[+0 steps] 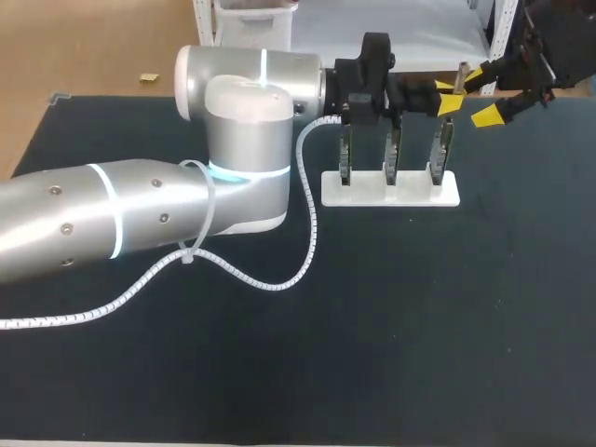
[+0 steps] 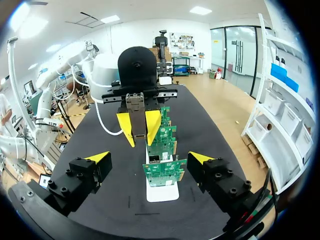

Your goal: Pick up the optical module with the left hand, and insert it into the network port with the right hand.

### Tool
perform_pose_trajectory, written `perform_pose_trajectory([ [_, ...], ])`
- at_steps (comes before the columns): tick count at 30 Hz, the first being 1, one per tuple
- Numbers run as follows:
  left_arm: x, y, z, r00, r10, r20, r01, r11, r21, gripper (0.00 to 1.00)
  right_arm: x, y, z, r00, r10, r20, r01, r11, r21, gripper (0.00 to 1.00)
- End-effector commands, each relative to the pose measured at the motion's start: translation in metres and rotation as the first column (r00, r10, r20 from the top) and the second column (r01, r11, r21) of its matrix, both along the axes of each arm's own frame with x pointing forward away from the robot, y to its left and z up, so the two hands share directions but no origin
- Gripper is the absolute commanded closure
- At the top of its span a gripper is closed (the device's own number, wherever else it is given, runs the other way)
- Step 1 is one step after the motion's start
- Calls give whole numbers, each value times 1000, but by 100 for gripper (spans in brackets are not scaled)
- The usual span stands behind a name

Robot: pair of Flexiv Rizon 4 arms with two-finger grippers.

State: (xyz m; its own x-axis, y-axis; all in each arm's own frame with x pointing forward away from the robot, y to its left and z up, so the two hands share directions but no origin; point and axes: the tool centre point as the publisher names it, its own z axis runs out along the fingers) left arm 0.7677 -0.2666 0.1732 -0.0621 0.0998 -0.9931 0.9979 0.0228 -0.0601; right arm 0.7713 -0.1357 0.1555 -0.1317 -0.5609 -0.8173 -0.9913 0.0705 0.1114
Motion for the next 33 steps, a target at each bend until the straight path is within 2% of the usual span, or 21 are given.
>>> perform_pose_trajectory([
  [1, 3, -1, -1, 1000, -5, -1, 5, 1000, 0, 100, 0, 0, 0, 1000, -1, 0, 1, 1000, -1, 0],
  [33, 3, 0, -6, 1000, 20, -7, -20, 1000, 10, 100, 0, 0, 0, 1000, -1, 0, 1, 1000, -1, 0],
])
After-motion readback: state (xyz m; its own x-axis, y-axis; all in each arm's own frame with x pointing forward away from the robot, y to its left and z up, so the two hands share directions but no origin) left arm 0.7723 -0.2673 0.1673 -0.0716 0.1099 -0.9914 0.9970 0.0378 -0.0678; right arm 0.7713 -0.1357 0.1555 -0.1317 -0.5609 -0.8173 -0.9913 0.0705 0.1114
